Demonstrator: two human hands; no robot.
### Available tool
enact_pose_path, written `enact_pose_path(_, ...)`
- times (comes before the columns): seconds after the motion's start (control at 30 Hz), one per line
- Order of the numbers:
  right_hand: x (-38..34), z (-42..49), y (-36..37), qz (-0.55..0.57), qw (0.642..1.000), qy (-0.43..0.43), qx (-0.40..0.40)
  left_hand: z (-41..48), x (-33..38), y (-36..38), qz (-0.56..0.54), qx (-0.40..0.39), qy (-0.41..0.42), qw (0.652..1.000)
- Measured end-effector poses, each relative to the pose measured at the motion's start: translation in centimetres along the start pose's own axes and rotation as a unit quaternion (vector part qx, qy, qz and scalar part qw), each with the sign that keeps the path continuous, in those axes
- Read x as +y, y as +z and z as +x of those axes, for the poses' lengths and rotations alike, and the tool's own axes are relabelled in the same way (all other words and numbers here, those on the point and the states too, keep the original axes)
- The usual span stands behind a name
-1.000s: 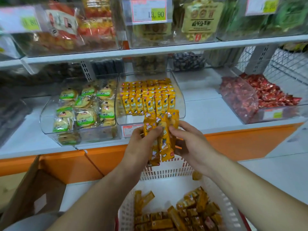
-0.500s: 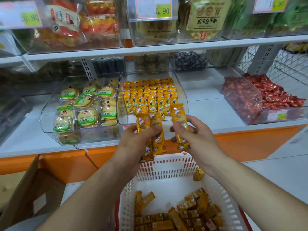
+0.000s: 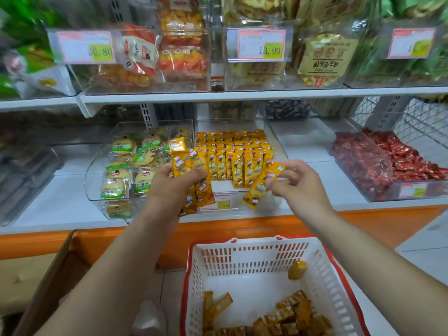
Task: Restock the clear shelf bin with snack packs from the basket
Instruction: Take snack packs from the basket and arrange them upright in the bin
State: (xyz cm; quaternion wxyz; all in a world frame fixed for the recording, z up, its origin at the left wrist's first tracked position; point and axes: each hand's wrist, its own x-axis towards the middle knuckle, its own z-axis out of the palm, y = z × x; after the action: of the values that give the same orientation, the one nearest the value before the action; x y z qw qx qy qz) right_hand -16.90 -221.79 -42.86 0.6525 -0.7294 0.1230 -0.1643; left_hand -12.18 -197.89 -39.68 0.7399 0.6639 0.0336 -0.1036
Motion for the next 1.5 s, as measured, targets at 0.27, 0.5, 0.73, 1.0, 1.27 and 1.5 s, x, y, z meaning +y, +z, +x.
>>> enact_pose_path(0.27, -0.2, 11.1, 6.3, -0.293, 0.945, -0.126, -0.074, 1.4, -0.3, -1.7, 0.032, -0.019, 0.023, 0.999)
enact_pose_path(0.5, 2.9, 16.5, 8.4, -0.55, 0.811, -0.134, -0.147, 2.3, -0.6, -2.3, 0.026, -0.017, 0.025, 0.999)
enact_pose_path(0.73, 4.5, 17.2, 9.1, -0.589, 0.782, -0.157, -0.128, 2.7, -0.6, -2.6, 0.023, -0.02, 0.021, 0.999)
enact_pose_path(1.0, 3.3, 14.2, 8.5, -0.556, 0.817, -0.136, -0.075, 2.7, -0.8, -2.6, 0.031, -0.009, 0.009, 0.999)
enact_pose_path(1.27, -1.7, 0.3, 5.0, -0.026, 0.968, 0.033, -0.249, 1.3, -1.7, 0.5, 0.022, -0.075, -0.034, 0.996)
enact_pose_path(1.5, -2.6, -1.8, 3.4, 0.052, 0.972, 0.106, -0.205, 0.0, -2.0, 3.0, -0.01, -0.102, -0.06, 0.993)
